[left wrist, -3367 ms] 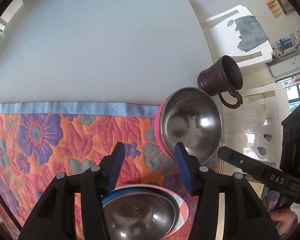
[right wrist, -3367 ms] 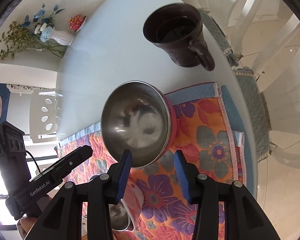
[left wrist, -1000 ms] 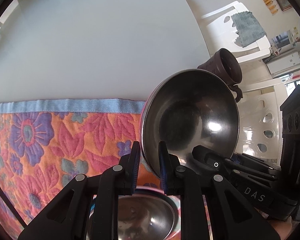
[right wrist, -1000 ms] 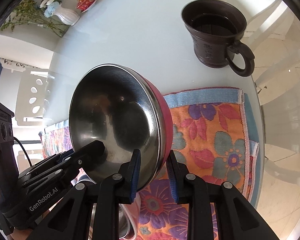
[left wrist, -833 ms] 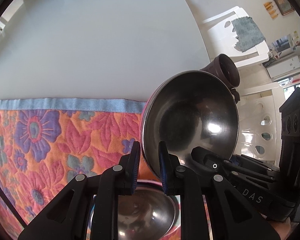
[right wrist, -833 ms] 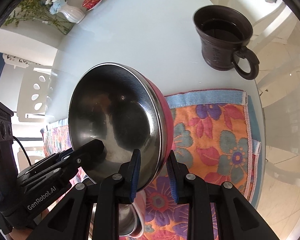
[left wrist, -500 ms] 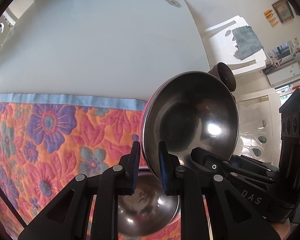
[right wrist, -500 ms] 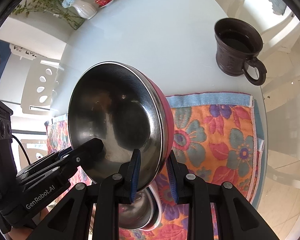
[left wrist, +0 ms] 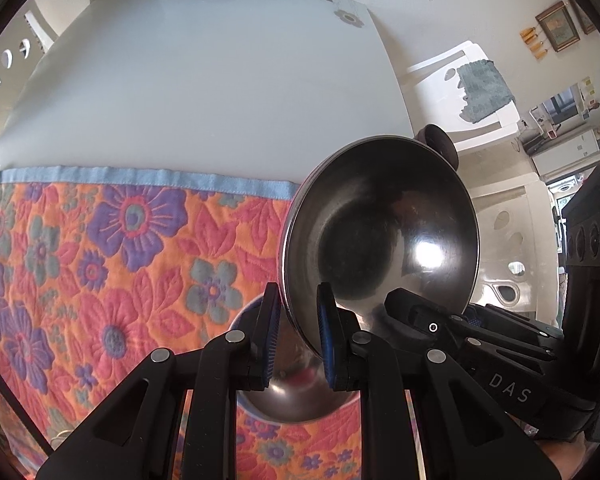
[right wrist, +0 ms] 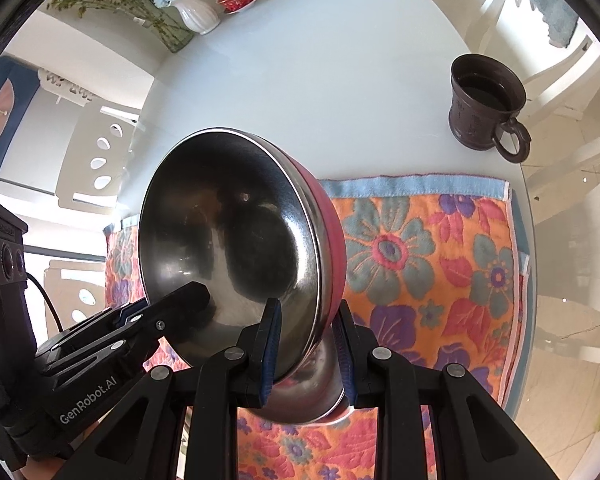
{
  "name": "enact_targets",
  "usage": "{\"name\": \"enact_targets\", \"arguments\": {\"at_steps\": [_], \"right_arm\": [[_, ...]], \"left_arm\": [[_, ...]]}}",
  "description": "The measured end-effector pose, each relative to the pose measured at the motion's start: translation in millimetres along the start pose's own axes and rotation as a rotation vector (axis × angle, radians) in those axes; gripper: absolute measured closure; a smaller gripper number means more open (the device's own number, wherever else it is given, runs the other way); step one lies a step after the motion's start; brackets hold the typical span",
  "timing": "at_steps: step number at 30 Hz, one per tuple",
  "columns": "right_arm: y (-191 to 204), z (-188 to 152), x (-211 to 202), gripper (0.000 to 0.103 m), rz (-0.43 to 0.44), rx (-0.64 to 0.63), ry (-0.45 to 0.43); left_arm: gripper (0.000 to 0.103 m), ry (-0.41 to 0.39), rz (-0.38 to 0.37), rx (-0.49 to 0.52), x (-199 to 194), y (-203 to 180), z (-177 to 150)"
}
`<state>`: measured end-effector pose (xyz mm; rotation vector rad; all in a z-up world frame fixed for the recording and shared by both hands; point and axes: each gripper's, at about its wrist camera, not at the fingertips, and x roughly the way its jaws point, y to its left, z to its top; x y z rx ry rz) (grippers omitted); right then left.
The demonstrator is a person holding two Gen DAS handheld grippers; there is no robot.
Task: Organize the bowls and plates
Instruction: 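Lower the nested bowls with both grippers into the plain steel bowl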
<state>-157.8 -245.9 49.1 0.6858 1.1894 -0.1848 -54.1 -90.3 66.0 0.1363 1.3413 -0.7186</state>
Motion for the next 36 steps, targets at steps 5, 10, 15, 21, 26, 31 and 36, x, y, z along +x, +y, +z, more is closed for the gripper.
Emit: {"name": "enact_targets", "arguments": {"at_steps": [5, 10, 15, 21, 26, 31, 36], "right_arm": [[0.8, -19.4, -1.7, 0.078, 0.009, 0.026, -0.003], [1.5, -37.6, 4.0, 0.077, 0.021, 0.065, 0.010], [5.4, -57.0, 12.2, 0.077, 0.018, 0.087, 0.030], [11.3, -69.9, 17.1, 0.076, -0.004, 0.094, 0.040], [9.7, -75.8, 22.4, 0.076, -0.004, 0.113, 0.053], [10.2, -79.3, 27.1, 0.076, -0.006, 0.123, 0.058], [4.9, -81.9, 34.2, 0.076, 0.008, 0.155, 0.052]], "left_arm": [[0.088, 0.011, 0.005, 0.027, -6.9, 2.6, -13.1], [0.088, 0.035, 0.017, 0.047, -8.5, 5.6, -23.6], [0.088, 0.062, 0.018, 0.061, -6.6, 11.5, -31.5], [0.088, 0.073, 0.009, 0.069, -0.3, 17.4, -38.6], [0.088, 0.090, 0.000, 0.067, 3.8, 21.4, -44.4], [0.088, 0.095, 0.001, 0.076, 6.4, 21.9, -47.5], [0.088, 0.099, 0.002, 0.066, 12.9, 27.7, -52.2]]}}
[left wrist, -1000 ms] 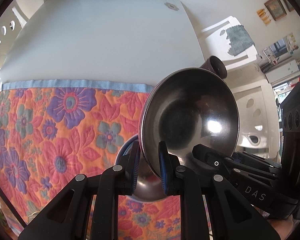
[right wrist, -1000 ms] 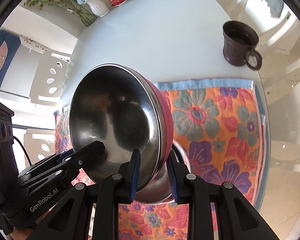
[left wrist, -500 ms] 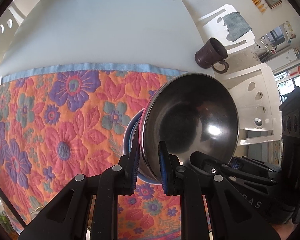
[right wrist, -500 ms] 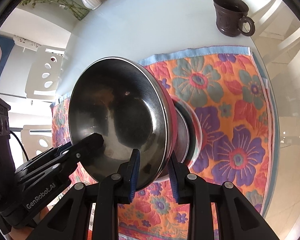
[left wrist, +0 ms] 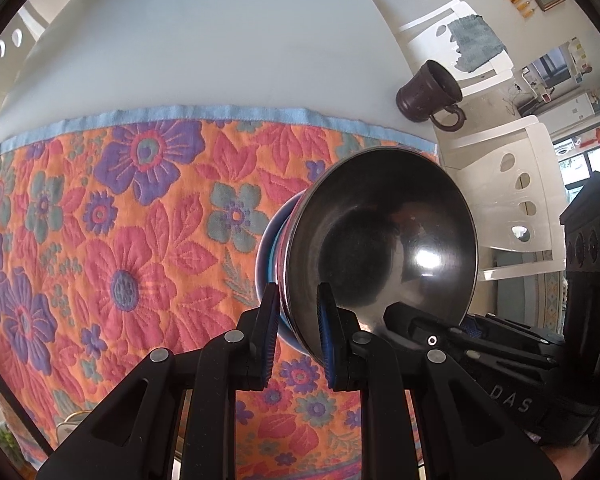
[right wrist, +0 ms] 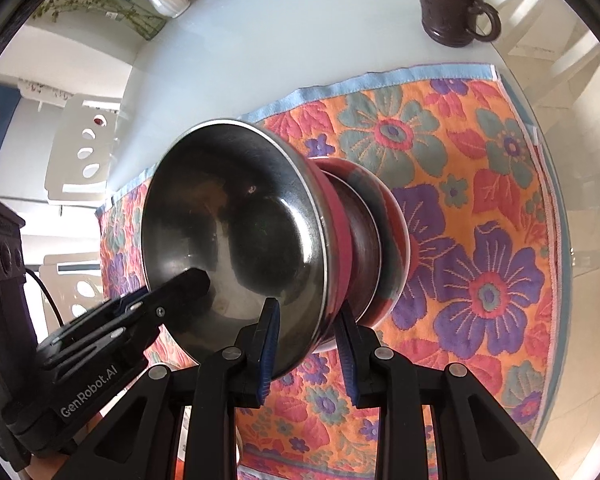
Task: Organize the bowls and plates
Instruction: 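Lower the nested bowls with both grippers into the plain steel bowl, then grip the rim of the three-bowl stack with both grippers and lift it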
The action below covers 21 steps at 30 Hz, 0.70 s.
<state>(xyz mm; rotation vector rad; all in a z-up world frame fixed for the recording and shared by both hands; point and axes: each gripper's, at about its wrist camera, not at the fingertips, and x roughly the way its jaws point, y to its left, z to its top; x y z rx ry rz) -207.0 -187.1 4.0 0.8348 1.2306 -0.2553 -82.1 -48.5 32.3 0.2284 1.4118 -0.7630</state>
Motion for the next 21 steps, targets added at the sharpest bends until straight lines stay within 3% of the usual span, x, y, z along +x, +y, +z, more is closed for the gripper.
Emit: {"name": "enact_targets", "arguments": {"at_steps": [21], "right_arm": [[-20.5, -0.2, 4.4, 0.075, 0.011, 0.048, 0.009]], "left_arm": [[0.088, -0.002, 0.017, 0.016, 3.0, 0.5, 1.8]]}}
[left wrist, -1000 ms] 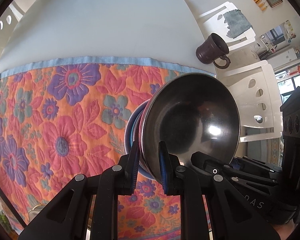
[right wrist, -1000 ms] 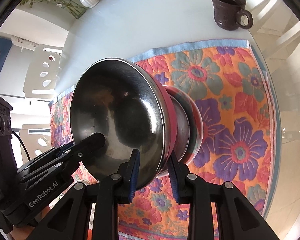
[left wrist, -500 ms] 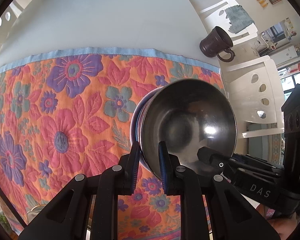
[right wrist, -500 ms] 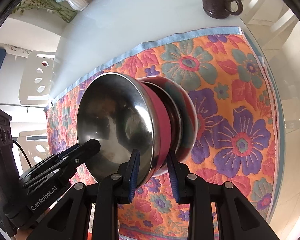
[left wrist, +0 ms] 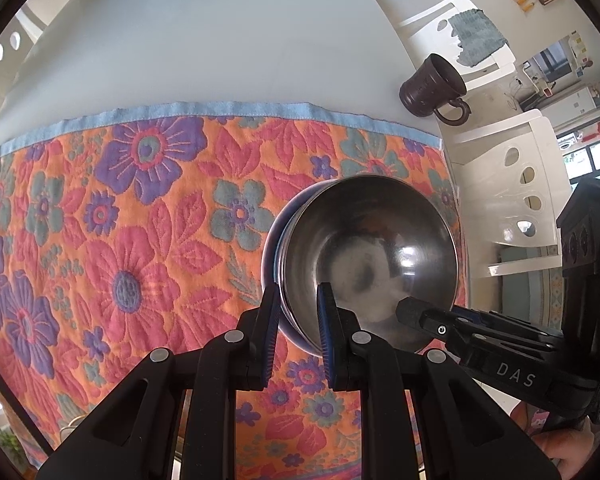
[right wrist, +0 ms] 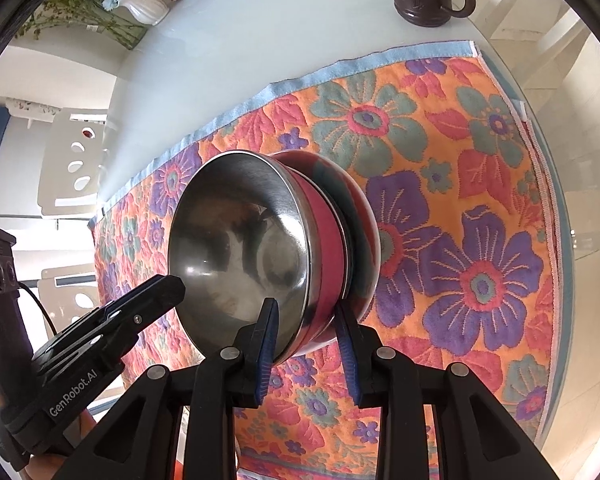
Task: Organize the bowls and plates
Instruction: 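Grip the rim of the three-bowl stack with both grippers and lift it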
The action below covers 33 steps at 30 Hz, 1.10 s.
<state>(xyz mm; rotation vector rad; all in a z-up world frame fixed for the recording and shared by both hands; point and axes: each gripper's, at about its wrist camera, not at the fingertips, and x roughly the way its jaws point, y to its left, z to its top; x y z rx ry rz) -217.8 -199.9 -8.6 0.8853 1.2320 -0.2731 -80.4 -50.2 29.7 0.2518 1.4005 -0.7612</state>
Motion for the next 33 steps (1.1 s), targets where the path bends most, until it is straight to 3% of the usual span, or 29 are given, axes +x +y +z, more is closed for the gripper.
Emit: {"name": "enact_targets", "arguments": {"at_steps": [5, 10, 20, 21, 23, 24, 26, 33], "right_arm": [[-6.3, -0.3, -7.6, 0.075, 0.030, 0.012, -0.009], [-16.9, -0.8, -5.7, 0.075, 0.029, 0.035, -0.002], [-20.7, 1.2, -12.0, 0.075, 0.051, 0.033, -0.005], [-21.1, 2.1, -14.7, 0.072, 0.055, 0.035, -0.011], [-25.4, 6.8, -21.7, 0.055, 0.065, 0.054, -0.033], [-27.5, 8.5, -24.7, 0.045, 0.067, 0.066, -0.046], [-32.1, 13.1, -29.9, 0.044, 0.071, 0.077, -0.072], [-37.1, 24.7, -13.6, 0.043, 0.086, 0.087, -0.047]], "left_arm": [[0.088, -0.009, 0.000, -0.003, -4.0, 1.8, 0.9], [0.079, -0.014, 0.019, -0.009, -4.9, 4.1, 1.9], [0.071, 0.014, 0.033, -0.031, 3.8, 3.5, 4.6], [0.069, 0.015, 0.033, -0.033, 3.6, 4.1, 5.5], [0.061, 0.009, 0.041, -0.041, 2.8, 5.8, 8.0], [0.051, 0.002, 0.046, -0.049, 1.9, 7.7, 9.4], [0.031, -0.010, 0.069, -0.072, 0.8, 12.5, 11.4], [0.029, 0.017, 0.063, -0.122, 12.9, 24.7, 11.3]]}}
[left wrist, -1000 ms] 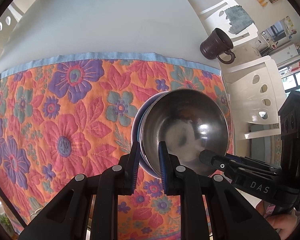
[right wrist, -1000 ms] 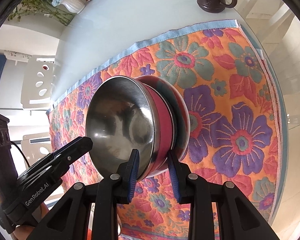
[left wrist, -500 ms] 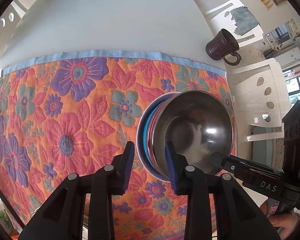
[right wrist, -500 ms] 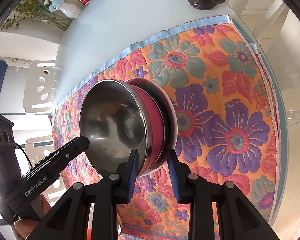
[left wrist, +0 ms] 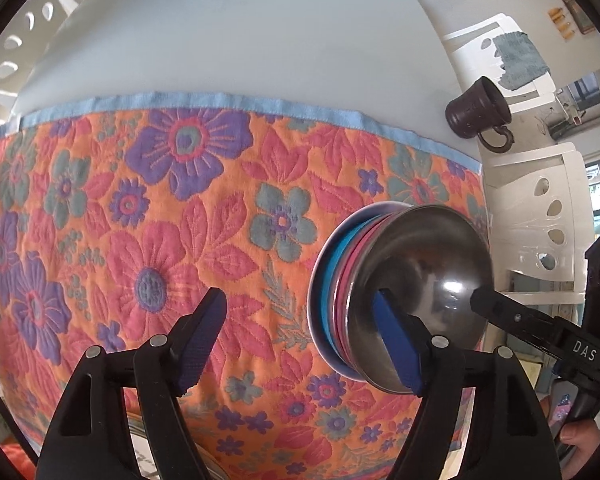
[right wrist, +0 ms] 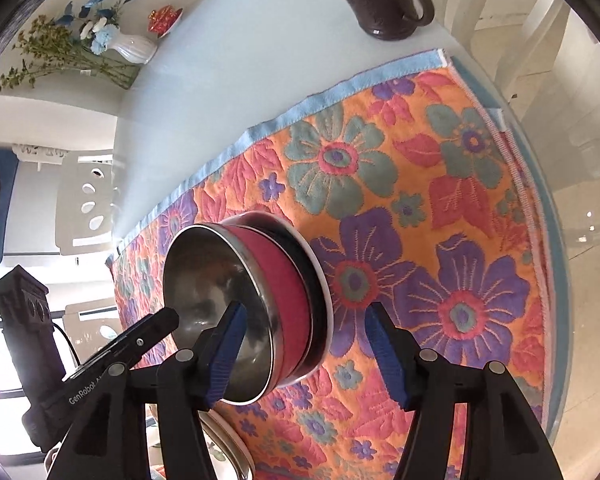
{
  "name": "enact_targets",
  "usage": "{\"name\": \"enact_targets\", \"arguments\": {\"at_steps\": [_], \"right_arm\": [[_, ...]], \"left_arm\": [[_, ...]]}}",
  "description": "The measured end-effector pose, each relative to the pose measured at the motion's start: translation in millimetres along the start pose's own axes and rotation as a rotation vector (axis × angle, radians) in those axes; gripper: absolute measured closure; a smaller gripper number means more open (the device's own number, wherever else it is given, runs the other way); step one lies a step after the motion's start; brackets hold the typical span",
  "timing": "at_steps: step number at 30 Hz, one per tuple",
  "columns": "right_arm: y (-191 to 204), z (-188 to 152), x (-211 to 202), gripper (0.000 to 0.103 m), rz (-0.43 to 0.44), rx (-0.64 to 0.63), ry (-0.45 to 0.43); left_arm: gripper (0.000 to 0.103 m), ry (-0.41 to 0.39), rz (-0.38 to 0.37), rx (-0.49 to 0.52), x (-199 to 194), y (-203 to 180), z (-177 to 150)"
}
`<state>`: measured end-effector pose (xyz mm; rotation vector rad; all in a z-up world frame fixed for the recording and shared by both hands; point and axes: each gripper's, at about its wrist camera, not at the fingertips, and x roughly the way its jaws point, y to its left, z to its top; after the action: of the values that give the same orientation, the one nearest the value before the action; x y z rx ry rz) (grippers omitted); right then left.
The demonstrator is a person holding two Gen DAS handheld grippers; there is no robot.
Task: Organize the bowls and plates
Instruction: 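Grip the rim of the three-bowl stack with both grippers and lift it, then carry the bowl stack with both grippers over the hexagonal plate stack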
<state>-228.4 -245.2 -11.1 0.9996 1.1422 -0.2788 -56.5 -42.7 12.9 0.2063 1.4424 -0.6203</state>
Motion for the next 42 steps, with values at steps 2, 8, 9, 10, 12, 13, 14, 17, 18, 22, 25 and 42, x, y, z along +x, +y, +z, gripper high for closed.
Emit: {"name": "enact_targets", "arguments": {"at_steps": [2, 8, 9, 10, 12, 13, 14, 17, 18, 22, 25, 42], "right_arm": [[-0.6, 2.4, 8.1, 0.043, 0.011, 0.000, 0.006], [3.0, 10.8, 28.7, 0.043, 0.009, -0.036, 0.034], [3.8, 11.8, 31.2, 0.043, 0.009, -0.045, 0.038], [4.3, 13.1, 33.6, 0.043, 0.009, -0.053, 0.042], [4.4, 15.5, 37.7, 0.043, 0.009, -0.066, 0.050], [4.4, 16.8, 39.6, 0.043, 0.010, -0.074, 0.053], [4.4, 17.9, 42.3, 0.043, 0.009, -0.082, 0.060], [4.3, 18.7, 51.1, 0.049, -0.006, -0.106, 0.088], [4.2, 18.6, 53.0, 0.054, -0.008, -0.108, 0.091], [3.0, 18.7, 57.1, 0.063, 0.045, -0.102, 0.092], [7.8, 17.4, 57.7, 0.063, 0.025, -0.137, 0.090], [18.3, 11.7, 56.7, 0.063, -0.027, -0.173, 0.106]], "left_arm": [[0.029, 0.011, -0.010, -0.011, 5.9, 0.7, -1.3], [0.030, 0.032, -0.022, -0.032, 23.5, -1.9, -4.7], [0.031, 0.034, -0.025, -0.033, 26.0, -2.9, -4.5], [0.031, 0.036, -0.028, -0.036, 28.6, -3.6, -4.6], [0.035, 0.042, -0.032, -0.044, 34.4, -5.1, -4.9], [0.037, 0.044, -0.034, -0.047, 36.8, -5.9, -5.2], [0.044, 0.045, -0.033, -0.048, 39.1, -6.8, -5.8], [0.055, 0.040, -0.047, -0.041, 44.9, -11.8, -8.2], [0.060, 0.033, -0.057, -0.039, 45.3, -13.6, -8.9], [0.071, 0.002, -0.070, -0.002, 44.8, -21.5, -9.0], [0.071, -0.008, -0.073, 0.000, 44.4, -23.9, -8.4], [0.071, -0.013, -0.062, 0.024, 35.0, -29.2, -14.9]]}}
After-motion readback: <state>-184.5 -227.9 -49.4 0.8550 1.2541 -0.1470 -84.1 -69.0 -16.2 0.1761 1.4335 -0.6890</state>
